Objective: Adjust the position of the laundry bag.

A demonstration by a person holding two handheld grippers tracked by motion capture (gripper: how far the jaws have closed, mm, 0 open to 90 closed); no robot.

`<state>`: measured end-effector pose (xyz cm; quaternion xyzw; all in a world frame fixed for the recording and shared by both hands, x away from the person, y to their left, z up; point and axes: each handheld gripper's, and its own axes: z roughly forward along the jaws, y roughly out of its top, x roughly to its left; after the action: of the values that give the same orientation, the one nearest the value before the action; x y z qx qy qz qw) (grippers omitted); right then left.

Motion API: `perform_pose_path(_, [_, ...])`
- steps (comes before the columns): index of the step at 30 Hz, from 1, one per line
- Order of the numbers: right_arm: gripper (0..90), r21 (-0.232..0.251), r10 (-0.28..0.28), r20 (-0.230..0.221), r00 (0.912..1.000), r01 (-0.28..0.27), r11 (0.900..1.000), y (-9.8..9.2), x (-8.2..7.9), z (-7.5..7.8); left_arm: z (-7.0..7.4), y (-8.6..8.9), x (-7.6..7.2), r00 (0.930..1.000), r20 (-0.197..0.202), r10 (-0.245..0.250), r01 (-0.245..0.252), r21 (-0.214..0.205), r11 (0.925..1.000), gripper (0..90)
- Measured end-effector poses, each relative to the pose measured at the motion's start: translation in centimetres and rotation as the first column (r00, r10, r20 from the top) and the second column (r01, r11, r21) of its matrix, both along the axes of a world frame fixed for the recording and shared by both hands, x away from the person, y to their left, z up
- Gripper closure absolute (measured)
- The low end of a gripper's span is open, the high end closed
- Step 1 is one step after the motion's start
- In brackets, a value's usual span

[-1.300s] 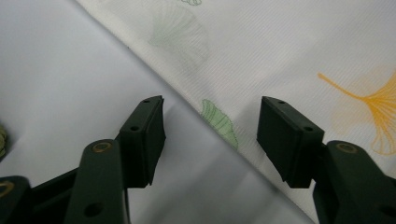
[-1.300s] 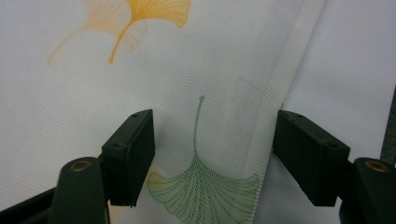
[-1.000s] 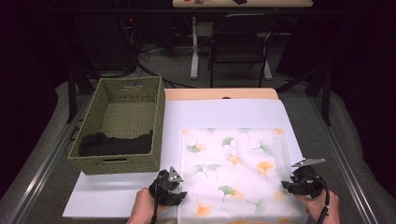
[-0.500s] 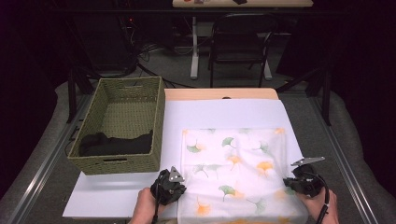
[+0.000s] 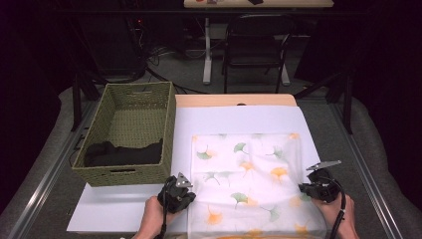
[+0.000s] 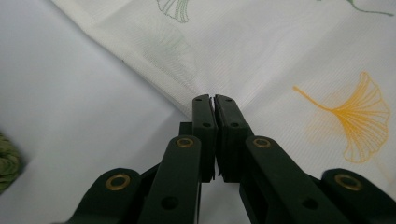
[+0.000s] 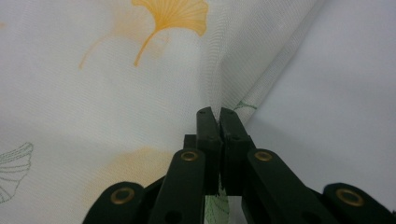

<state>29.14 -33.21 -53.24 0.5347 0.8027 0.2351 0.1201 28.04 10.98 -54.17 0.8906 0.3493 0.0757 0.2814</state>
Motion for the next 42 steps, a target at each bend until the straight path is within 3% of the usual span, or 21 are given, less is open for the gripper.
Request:
perform_pose_path(12, [88.3,0.030,-0.030,0.018,0.9994,0.030,0.9991,0.1,2.4,-0.2,-0.1,-0.4,2.0,0.9969,0.052,0.059,-0.061,0.030,0.9977,87.4])
perform_pose_path(18, [83.1,0.018,-0.039,0.005,0.9992,0.039,0.9991,0.3,2.8,-0.5,-0.3,-0.3,2.2,0.9969,0.046,0.064,-0.065,0.034,0.9973,83.5])
perform_pose_path(21, [72.2,0.065,-0.041,0.001,0.9991,0.041,0.9970,0.2,2.8,-0.6,-0.2,0.0,2.3,0.9976,0.012,0.069,-0.069,0.016,0.9975,70.4])
perform_pose_path(23, [63.9,0.052,-0.023,-0.001,0.9997,0.023,0.9984,0.5,2.6,-0.5,-0.2,0.0,2.1,0.9960,0.002,0.089,-0.089,0.019,0.9959,54.9])
perform_pose_path(27, [43.0,-0.024,-0.027,0.037,0.9990,0.028,0.9993,1.1,2.1,0.1,0.4,-0.1,1.6,0.9976,0.007,0.069,-0.069,0.029,0.9971,38.1])
perform_pose_path(33, [16.4,-0.007,-0.012,0.061,0.9981,0.013,0.9999,0.4,0.1,1.4,0.9,0.4,0.4,0.9988,-0.039,0.030,-0.030,0.009,0.9995,14.7])
perform_pose_path(38, [8.4,-0.018,0.005,0.046,0.9990,-0.004,0.9998,0.3,-1.4,1.7,0.9,0.5,-0.6,0.9970,-0.077,-0.009,0.011,0.024,0.9997,6.8])
perform_pose_path(40, [9.3,-0.034,0.013,0.047,0.9988,-0.012,0.9994,0.5,-1.7,1.8,0.7,0.3,-0.9,0.9947,-0.099,-0.027,0.030,0.024,0.9993,6.6])
perform_pose_path(42, [18.4,-0.048,0.015,0.024,0.9996,-0.014,0.9987,0.7,-2.1,1.7,0.4,0.0,-1.2,0.9900,-0.130,-0.054,0.060,0.043,0.9973,8.7])
